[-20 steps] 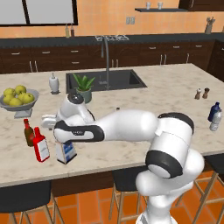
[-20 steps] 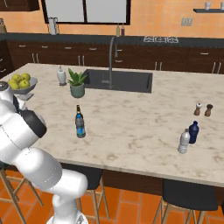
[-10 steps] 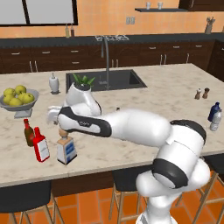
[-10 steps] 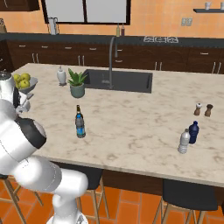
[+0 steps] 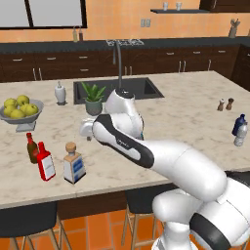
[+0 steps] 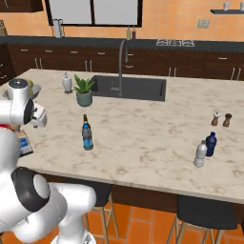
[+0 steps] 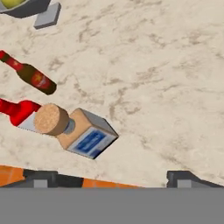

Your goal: Move the plastic bottles in the middle to the plastics group, and the glass bottles in the middle to the glass group.

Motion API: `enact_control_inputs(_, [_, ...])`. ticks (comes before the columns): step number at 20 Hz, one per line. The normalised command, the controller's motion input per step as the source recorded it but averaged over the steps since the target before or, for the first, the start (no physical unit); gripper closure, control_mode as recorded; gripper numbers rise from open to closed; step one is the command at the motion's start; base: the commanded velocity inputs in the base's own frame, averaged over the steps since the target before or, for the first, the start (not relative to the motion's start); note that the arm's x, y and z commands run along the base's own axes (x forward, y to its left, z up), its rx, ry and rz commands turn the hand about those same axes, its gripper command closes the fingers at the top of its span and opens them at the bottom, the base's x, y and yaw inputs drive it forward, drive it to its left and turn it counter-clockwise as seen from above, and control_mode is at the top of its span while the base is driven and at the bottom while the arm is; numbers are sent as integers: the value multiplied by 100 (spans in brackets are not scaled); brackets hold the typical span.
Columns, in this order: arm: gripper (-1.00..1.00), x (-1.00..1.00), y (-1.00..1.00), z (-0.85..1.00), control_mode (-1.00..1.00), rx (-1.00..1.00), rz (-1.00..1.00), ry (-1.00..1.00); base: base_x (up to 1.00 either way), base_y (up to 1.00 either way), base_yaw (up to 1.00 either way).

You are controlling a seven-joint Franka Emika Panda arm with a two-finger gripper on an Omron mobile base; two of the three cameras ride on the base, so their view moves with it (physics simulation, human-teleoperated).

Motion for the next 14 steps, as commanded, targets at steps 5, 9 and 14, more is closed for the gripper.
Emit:
enact_control_inputs(5, [-100, -49, -91, 7, -100, 0, 0, -1, 0, 0, 0])
enact_control_inputs(9, [-100, -23, -90, 19, -100, 0, -3, 10, 0, 0, 0])
enact_control_inputs(14, [-100, -6, -79, 16, -100, -5, -4, 12, 0, 0, 0])
